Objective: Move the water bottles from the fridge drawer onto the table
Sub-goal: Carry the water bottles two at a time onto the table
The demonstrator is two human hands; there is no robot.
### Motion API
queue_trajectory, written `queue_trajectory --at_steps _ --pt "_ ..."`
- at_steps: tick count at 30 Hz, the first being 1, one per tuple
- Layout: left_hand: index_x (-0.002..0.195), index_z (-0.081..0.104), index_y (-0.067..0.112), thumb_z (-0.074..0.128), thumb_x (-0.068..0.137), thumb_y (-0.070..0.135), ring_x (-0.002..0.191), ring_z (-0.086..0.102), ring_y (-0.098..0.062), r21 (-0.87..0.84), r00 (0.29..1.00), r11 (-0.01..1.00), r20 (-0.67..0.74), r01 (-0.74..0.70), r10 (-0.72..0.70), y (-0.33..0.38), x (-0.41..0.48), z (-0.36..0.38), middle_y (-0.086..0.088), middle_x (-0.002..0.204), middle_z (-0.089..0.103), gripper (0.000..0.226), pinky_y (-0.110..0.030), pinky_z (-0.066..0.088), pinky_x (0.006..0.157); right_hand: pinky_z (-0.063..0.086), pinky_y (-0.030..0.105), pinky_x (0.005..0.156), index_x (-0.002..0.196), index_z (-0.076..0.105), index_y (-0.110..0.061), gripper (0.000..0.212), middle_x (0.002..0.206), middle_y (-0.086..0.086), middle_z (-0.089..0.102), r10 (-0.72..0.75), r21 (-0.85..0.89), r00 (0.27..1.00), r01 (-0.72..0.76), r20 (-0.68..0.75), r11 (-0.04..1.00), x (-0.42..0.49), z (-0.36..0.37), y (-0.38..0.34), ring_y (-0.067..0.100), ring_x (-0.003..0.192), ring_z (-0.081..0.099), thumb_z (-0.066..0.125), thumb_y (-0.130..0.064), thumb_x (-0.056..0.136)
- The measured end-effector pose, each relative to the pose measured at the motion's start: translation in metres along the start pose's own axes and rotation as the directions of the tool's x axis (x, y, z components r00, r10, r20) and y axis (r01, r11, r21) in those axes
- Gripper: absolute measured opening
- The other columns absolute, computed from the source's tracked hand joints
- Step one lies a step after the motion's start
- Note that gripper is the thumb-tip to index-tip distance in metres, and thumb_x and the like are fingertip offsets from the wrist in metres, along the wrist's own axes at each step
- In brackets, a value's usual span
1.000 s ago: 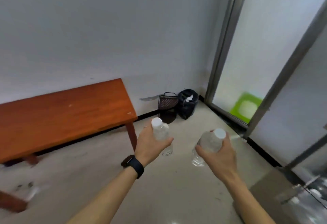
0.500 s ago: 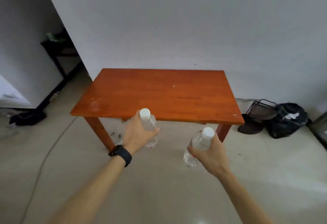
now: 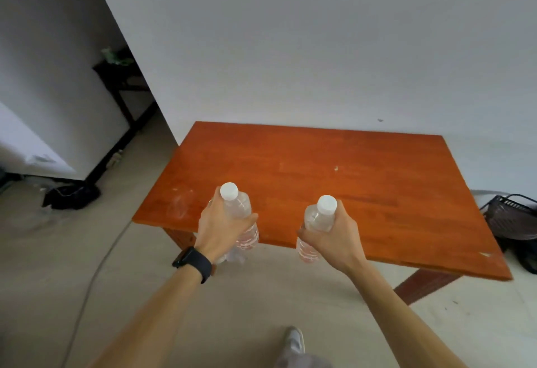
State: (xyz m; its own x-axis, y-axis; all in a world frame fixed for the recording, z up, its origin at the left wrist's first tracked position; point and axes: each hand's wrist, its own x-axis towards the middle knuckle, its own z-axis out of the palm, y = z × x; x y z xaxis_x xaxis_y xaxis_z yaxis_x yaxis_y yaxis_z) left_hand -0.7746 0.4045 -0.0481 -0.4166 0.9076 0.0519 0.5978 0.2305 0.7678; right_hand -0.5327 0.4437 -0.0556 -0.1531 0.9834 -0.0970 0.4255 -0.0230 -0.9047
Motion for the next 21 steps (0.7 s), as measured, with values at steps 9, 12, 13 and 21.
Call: queue_trajectory --at_steps 9,12,13,21 --pt "0.120 0.047 0.034 0.084 0.072 0.044 0.099 0.063 -0.011 0.009 0.997 0.998 0.051 0.054 -0.055 -0.040 0.161 -0.001 0.013 0.106 0.063 0.062 -0.023 0.054 0.078 0.057 0.027 0.067 0.115 0.049 -0.028 0.060 0.100 -0.010 0.064 0.086 -0.046 0.996 -0.084 0.031 0.995 0.157 0.078 -0.012 0.012 0.089 0.067 0.088 -0.024 0.069" --pt "0.118 0.047 0.033 0.083 0.072 0.045 0.098 0.063 -0.011 0.030 0.994 0.997 0.084 0.073 -0.075 -0.063 0.207 0.000 0.012 0.104 0.063 0.060 -0.027 0.056 0.078 0.061 0.037 0.077 0.118 0.047 -0.028 0.064 0.104 -0.010 0.063 0.129 -0.074 0.990 -0.124 0.057 0.989 0.199 0.107 -0.013 0.013 0.094 0.066 0.089 -0.026 0.069" --pt "0.118 0.047 0.033 0.083 0.072 0.045 0.098 0.063 -0.012 0.042 0.992 0.996 0.098 0.078 -0.081 -0.072 0.223 0.001 0.011 0.104 0.063 0.060 -0.028 0.056 0.078 0.061 0.039 0.080 0.119 0.047 -0.028 0.066 0.106 -0.009 0.063 0.138 -0.089 0.988 -0.132 0.066 0.987 0.212 0.118 -0.014 0.014 0.097 0.065 0.089 -0.026 0.068" --pt "0.120 0.045 0.032 0.086 0.071 0.043 0.102 0.063 -0.015 0.066 0.963 0.995 0.253 0.081 -0.095 -0.141 0.374 -0.001 0.007 0.109 0.063 0.064 -0.028 0.056 0.080 0.058 0.034 0.079 0.115 0.046 -0.029 0.064 0.106 -0.010 0.059 0.180 -0.171 0.983 -0.170 0.045 0.970 0.320 0.205 -0.041 0.014 0.096 0.063 0.089 -0.028 0.068"
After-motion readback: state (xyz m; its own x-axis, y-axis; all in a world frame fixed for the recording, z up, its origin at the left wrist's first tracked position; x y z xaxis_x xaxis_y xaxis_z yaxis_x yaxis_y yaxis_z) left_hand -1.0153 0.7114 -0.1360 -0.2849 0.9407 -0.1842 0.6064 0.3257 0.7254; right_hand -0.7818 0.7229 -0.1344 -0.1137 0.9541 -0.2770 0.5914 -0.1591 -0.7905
